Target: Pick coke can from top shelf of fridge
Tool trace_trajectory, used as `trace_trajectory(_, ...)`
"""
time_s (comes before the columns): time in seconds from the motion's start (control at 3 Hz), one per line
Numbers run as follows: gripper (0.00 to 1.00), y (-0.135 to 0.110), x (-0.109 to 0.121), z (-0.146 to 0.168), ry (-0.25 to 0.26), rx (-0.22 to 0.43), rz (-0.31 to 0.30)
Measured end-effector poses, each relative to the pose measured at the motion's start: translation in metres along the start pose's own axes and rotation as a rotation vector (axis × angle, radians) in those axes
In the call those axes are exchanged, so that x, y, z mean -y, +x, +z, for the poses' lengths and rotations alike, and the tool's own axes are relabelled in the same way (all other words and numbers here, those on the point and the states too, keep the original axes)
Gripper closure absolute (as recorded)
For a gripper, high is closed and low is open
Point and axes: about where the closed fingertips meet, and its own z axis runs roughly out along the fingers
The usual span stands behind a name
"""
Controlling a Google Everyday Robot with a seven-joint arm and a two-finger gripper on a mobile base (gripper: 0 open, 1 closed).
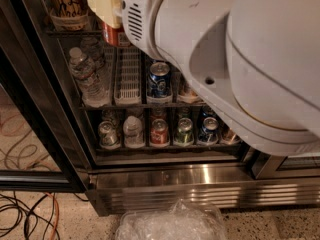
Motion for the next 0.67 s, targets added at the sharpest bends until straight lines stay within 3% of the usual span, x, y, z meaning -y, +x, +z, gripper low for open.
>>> trace_trajectory(0.33, 1.0, 0.037, -0.008, -0.01, -0.001, -0.071, 0.057)
trace_trajectory(0.67, 1.0, 0.051, -0.009, -0.015, 0.005, -0.094, 0.073)
